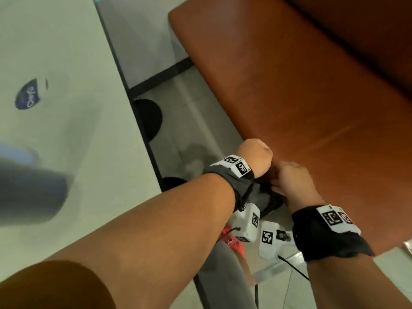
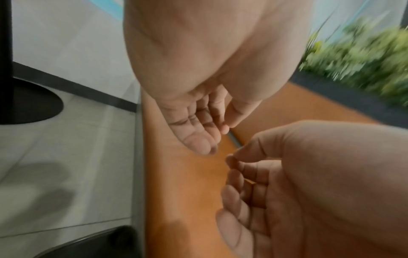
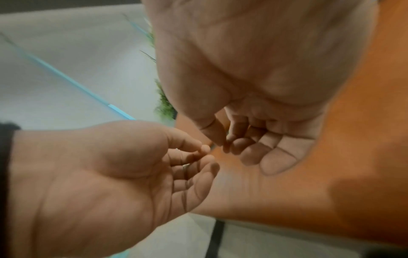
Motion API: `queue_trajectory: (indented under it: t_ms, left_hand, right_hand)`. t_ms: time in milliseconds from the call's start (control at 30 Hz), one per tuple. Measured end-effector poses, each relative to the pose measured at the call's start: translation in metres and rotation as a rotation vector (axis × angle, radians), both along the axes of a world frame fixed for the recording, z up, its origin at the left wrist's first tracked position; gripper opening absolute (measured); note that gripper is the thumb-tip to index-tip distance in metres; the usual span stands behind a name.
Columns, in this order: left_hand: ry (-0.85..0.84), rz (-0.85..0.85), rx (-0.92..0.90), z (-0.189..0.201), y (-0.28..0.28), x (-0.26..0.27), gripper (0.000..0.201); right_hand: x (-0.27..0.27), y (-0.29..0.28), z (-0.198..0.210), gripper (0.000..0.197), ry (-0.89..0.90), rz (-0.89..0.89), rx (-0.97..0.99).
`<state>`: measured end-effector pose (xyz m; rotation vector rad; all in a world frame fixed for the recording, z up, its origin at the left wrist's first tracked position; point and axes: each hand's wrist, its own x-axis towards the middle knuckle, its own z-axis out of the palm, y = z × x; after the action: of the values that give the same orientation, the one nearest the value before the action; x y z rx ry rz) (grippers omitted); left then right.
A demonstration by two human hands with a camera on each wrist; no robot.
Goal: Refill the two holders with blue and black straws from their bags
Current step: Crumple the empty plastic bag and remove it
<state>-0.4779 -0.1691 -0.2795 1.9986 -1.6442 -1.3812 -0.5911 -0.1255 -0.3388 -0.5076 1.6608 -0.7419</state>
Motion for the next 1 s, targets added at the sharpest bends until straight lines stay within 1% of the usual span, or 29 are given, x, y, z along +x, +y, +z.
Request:
queue_trajectory:
  t_ms: [67, 133, 267, 333, 400, 467, 567, 600, 700, 767, 833, 900, 967, 1000]
  left_hand:
    - [0.048, 0.076, -0.076, 0.035, 0.01, 0.009, 0.021]
    - [0.126, 0.147, -0.136, 0.071, 0.025, 0.025, 0.019]
    - [0.24, 0.228, -0.271, 0.139, 0.068, 0.08, 0.018]
    - [0.268, 0.264, -0.328, 0.17, 0.098, 0.117, 0.019]
    - [0.232, 0.277, -0.388, 0.193, 0.132, 0.156, 0.021]
    - [0.204, 0.322, -0.423, 0.208, 0.169, 0.198, 0.019]
    - [0.198, 0.456, -0.443, 0.219, 0.223, 0.258, 0.016]
    - [0.191, 0.502, -0.447, 0.22, 0.24, 0.278, 0.016]
    - [0.16, 0.635, -0.468, 0.22, 0.28, 0.336, 0.017]
    - [0.123, 0.715, -0.49, 0.218, 0.296, 0.371, 0.018]
    - [0.091, 0.792, -0.502, 0.213, 0.302, 0.402, 0.018]
    - [0.058, 0.851, -0.516, 0.205, 0.301, 0.429, 0.018]
    - [0.026, 0.902, -0.518, 0.196, 0.294, 0.452, 0.017]
    - [0.005, 0.918, -0.507, 0.192, 0.288, 0.463, 0.022]
  right_hand:
    - [0.003, 0.002, 0.043, 0.011, 0.008, 0.032, -0.086]
    - [0.011, 0.008, 0.087, 0.01, 0.047, 0.105, -0.139]
    - [0.042, 0.028, 0.169, 0.015, 0.125, 0.266, -0.293]
    - [0.068, 0.045, 0.206, 0.018, 0.169, 0.362, -0.399]
    - [0.106, 0.064, 0.237, 0.02, 0.16, 0.469, -0.488]
    - [0.153, 0.086, 0.26, 0.02, 0.152, 0.585, -0.551]
    - [0.222, 0.117, 0.274, 0.008, 0.097, 0.719, -0.618]
    - [0.243, 0.125, 0.273, 0.013, 0.096, 0.768, -0.64]
    - [0.3, 0.142, 0.267, 0.052, 0.15, 0.879, -0.645]
    - [0.331, 0.148, 0.26, 0.08, 0.168, 0.889, -0.62]
    - [0.355, 0.152, 0.252, 0.104, 0.187, 0.886, -0.599]
    - [0.375, 0.153, 0.244, 0.12, 0.2, 0.869, -0.598]
    - [0.391, 0.151, 0.235, 0.124, 0.213, 0.831, -0.628]
    - [0.398, 0.15, 0.231, 0.125, 0.216, 0.809, -0.645]
